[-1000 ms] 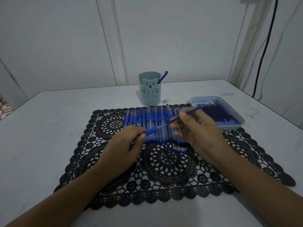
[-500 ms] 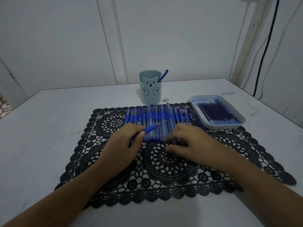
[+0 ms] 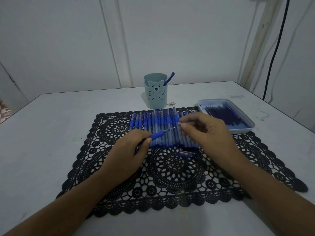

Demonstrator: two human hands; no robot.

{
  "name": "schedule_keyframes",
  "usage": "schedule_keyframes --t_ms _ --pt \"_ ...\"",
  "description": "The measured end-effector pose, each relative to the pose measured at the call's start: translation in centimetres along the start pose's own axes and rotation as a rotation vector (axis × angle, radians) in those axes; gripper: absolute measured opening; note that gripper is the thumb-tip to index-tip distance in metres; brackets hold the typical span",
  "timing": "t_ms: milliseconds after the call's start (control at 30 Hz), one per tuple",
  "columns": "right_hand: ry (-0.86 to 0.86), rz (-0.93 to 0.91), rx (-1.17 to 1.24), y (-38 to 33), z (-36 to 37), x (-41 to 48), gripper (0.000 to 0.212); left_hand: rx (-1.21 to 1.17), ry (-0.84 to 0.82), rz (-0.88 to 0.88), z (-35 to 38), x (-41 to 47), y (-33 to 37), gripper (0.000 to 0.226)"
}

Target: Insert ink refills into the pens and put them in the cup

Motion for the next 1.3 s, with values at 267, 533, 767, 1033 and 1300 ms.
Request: schedule_keyframes --t_ms 267,533,767,1033,1300 --pt "-0.107 -0.057 -0.171 -0.1 0.4 -0.4 0.015 0.018 -0.034 0.042 0.0 -0.1 0.2 0.033" --pt "-0.038 -0.091 -0.138 -0.3 0.0 -0.3 0.013 0.002 -0.025 0.057 0.0 -0.1 0.2 0.032" --pt "-0.154 -0.093 -0.227 0.3 0.7 -0.5 0.016 -0.008 -0.038 0.096 0.0 -0.2 0.2 0.029" --pt "-0.264 -0.032 -0.341 0.2 1.0 -0.9 0.024 -0.003 -0.076 0.127 0.2 -0.3 0.1 0.029" --pt "-0.335 -0.068 -0.388 0.3 0.7 -0.7 0.008 -0.003 -0.082 0.132 0.2 -0.5 0.1 0.029"
Point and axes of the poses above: each hand's wrist, its own x-axis towards the middle knuckle, its own z-axis out of the palm, y = z × x, the point moved 2 cm from there along x, towards the middle knuckle, and after that the axes turned 4 degrees about y, right-handed, at the moved point
